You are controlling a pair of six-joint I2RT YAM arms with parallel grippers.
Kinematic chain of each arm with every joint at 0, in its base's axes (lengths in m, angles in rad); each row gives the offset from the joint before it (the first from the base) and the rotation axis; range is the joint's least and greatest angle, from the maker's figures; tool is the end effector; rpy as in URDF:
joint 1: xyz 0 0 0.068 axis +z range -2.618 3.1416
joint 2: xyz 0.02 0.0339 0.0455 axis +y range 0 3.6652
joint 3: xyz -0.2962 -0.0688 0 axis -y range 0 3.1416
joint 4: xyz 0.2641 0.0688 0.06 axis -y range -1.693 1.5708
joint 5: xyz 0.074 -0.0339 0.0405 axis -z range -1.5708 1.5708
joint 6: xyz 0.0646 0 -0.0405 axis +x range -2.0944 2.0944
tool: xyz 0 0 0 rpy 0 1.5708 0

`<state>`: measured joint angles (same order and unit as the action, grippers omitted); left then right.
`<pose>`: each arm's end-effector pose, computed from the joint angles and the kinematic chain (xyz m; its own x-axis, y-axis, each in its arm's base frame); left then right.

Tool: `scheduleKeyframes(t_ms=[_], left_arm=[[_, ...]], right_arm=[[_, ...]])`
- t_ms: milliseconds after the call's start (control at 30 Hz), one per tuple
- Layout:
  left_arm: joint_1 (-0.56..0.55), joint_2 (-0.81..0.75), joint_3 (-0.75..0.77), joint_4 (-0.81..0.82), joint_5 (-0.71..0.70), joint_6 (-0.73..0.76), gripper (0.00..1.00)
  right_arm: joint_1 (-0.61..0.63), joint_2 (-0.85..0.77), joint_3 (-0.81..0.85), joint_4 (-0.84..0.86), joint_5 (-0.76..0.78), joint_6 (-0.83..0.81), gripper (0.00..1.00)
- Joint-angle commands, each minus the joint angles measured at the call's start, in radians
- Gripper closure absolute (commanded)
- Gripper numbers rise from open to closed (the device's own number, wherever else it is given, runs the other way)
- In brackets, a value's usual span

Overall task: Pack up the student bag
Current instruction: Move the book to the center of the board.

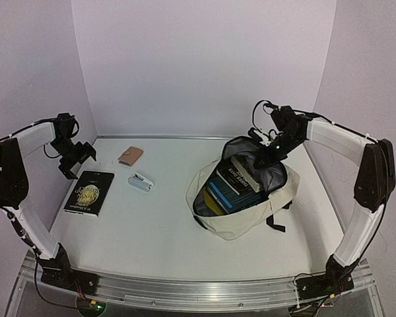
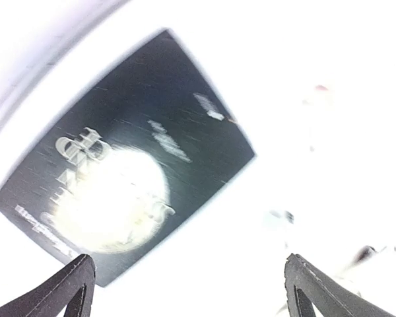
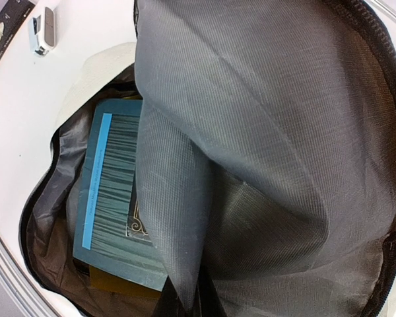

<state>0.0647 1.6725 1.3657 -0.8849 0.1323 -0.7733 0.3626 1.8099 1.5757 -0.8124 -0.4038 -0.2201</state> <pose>0.3708 0.0155 0.2574 -0.6527 -0.7361 -0.1792 -0.6585 0.6682 -0.3462 0.3909 0.1755 0.2829 -0.6786 -0.4722 -0.5627 -0.6745 0.7039 0.2227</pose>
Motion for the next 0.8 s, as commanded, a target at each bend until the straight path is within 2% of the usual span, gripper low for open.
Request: scheduleKeyframes(t_ms=[0, 100, 167, 333, 533, 767], left_arm=[[0.044, 0.101, 0.049, -0.024, -0.068, 0.066, 0.0], [0.062, 0.162, 0.076, -0.016, -0.099, 0.09, 0.0], [0.078, 0.188, 0.086, -0.003, -0.111, 0.107, 0.0], [0.112, 0.222, 0.106, 0.025, -0.162, 0.166, 0.0], [0.141, 0.278, 0.079, 0.117, -0.138, 0.213, 0.0], [0.14, 0.322, 0.037, 0.218, 0.003, 0.28, 0.02]], right_arm=[[-0.018, -0.026, 0.02, -0.027, 0.048, -0.008, 0.93], [-0.018, -0.029, 0.034, -0.045, 0.047, -0.026, 0.79], [-0.017, -0.039, 0.041, -0.056, 0.048, -0.037, 0.56], [-0.017, -0.068, 0.057, -0.082, 0.025, -0.066, 0.21], [-0.017, -0.098, 0.084, -0.135, -0.023, -0.106, 0.02], [-0.017, -0.133, 0.11, -0.183, -0.122, -0.135, 0.02]])
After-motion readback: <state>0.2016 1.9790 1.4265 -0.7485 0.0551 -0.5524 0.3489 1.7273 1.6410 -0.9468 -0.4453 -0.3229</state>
